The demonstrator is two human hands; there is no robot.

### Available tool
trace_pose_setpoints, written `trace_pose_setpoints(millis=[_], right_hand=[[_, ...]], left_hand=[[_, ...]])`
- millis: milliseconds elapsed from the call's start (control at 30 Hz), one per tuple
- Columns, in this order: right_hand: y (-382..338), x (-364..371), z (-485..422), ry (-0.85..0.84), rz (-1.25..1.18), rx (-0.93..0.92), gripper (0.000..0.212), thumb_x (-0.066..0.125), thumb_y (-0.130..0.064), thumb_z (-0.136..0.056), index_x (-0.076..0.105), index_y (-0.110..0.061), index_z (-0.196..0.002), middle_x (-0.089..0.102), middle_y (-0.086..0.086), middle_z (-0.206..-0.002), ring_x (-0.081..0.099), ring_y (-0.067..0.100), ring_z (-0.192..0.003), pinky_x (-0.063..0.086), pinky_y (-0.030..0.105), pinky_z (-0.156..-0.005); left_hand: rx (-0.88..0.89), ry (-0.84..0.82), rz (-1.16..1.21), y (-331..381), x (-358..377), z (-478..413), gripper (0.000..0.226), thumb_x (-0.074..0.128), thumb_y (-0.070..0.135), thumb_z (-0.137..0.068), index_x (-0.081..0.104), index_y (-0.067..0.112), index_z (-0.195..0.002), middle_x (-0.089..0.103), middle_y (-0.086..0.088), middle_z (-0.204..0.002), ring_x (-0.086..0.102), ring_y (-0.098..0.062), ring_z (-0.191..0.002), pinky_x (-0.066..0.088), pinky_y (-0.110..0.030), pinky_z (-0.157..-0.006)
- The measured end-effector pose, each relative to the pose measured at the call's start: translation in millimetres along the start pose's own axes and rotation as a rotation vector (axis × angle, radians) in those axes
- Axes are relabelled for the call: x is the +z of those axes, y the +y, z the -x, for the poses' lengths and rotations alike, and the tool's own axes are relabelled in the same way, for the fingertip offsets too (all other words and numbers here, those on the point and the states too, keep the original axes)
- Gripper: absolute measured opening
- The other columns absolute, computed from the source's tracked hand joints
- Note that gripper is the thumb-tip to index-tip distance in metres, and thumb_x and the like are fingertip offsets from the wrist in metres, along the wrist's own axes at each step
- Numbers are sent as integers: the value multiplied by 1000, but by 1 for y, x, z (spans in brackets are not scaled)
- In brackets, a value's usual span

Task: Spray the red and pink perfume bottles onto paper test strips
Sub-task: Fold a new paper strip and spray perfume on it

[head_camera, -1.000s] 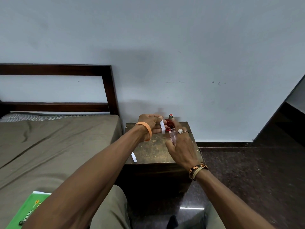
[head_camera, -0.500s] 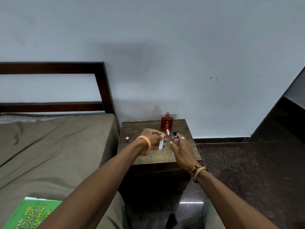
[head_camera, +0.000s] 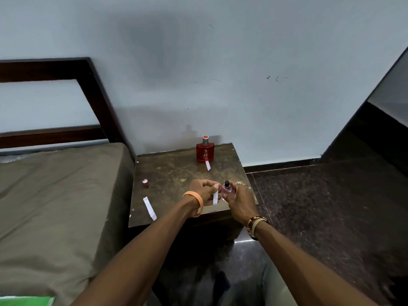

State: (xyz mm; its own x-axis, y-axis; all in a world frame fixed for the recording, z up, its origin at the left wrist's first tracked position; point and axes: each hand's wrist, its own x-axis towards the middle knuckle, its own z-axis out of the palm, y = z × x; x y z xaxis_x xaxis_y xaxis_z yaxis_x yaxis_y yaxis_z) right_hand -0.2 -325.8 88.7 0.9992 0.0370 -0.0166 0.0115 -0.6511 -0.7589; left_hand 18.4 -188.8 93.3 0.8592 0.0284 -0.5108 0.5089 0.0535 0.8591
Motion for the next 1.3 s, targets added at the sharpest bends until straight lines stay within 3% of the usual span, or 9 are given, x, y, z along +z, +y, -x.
trace_pose_setpoints(millis=[100, 267, 433, 533, 667, 900, 1000, 1100, 1300], right_hand=[[17, 1, -18, 13, -5, 36, 25, 71, -7, -87, 70, -11, -111, 71, 3, -104, 58, 7, -87, 41, 10, -65], [38, 4, -41, 7, 25, 89, 20, 67, 1, -86, 72, -11, -102, 72, 6, -101, 64, 18, -91, 55, 33, -80], [52, 12, -52, 26, 33, 85, 15, 71, -1, -84, 73, -11, -94, 61, -8, -82, 55, 5, -74, 41, 10, -64], [57, 18, -54, 22, 14, 107, 14, 71, -1, -83, 73, -10, -94, 56, -13, -77, 53, 2, -71, 48, 18, -69], [63, 23, -56, -8, 1, 143, 21, 72, 3, -80, 73, -13, -94, 54, -24, -73, 53, -4, -69, 41, 8, -60], [64, 23, -55, -19, -31, 137, 39, 75, 5, -74, 63, -31, -84, 55, -26, -72, 57, -4, -70, 45, 8, -53], [66, 22, -56, -41, -39, 167, 33, 77, 2, -75, 69, -18, -101, 62, -20, -83, 65, 13, -84, 47, 9, -64], [64, 19, -56, -77, -8, 193, 55, 78, -3, -77, 60, -12, -128, 68, 5, -118, 64, 20, -106, 48, 21, -83], [42, 5, -46, 54, 37, 113, 59, 73, -11, -81, 53, -13, -137, 56, 13, -135, 53, 27, -124, 48, 39, -102]], left_hand=[[0, 10, 20, -8, 14, -20, 8, 60, 3, -90, 67, 5, -87, 70, -18, -94, 68, -31, -89, 57, -46, -82], [-20, 25, 41, -18, 28, -49, 14, 61, 1, -88, 68, 9, -79, 71, -18, -92, 70, -29, -89, 59, -44, -77], [-56, 41, 40, -27, 34, -66, 13, 60, 1, -89, 67, 9, -81, 69, -22, -98, 68, -34, -95, 57, -49, -82], [-76, 37, 28, -32, 33, -72, 12, 60, 4, -90, 67, 10, -82, 69, -20, -99, 68, -32, -95, 57, -46, -82], [-109, 40, 29, -37, 34, -75, 9, 61, 5, -90, 67, 10, -84, 69, -20, -102, 67, -32, -97, 57, -39, -74], [-122, 26, 80, -39, 31, -74, 8, 58, 4, -91, 66, 6, -92, 69, -20, -105, 67, -33, -99, 58, -40, -78], [-129, 28, 102, -38, 27, -70, 9, 58, 4, -92, 66, 7, -90, 69, -18, -104, 67, -32, -99, 58, -40, -77], [-136, 40, 145, -34, 19, -64, 9, 57, 5, -92, 66, 5, -93, 68, -17, -103, 67, -30, -97, 58, -38, -76], [-98, 79, 229, -15, -8, -46, 15, 55, 4, -93, 63, 0, -106, 68, -19, -104, 67, -30, -97, 57, -34, -71]])
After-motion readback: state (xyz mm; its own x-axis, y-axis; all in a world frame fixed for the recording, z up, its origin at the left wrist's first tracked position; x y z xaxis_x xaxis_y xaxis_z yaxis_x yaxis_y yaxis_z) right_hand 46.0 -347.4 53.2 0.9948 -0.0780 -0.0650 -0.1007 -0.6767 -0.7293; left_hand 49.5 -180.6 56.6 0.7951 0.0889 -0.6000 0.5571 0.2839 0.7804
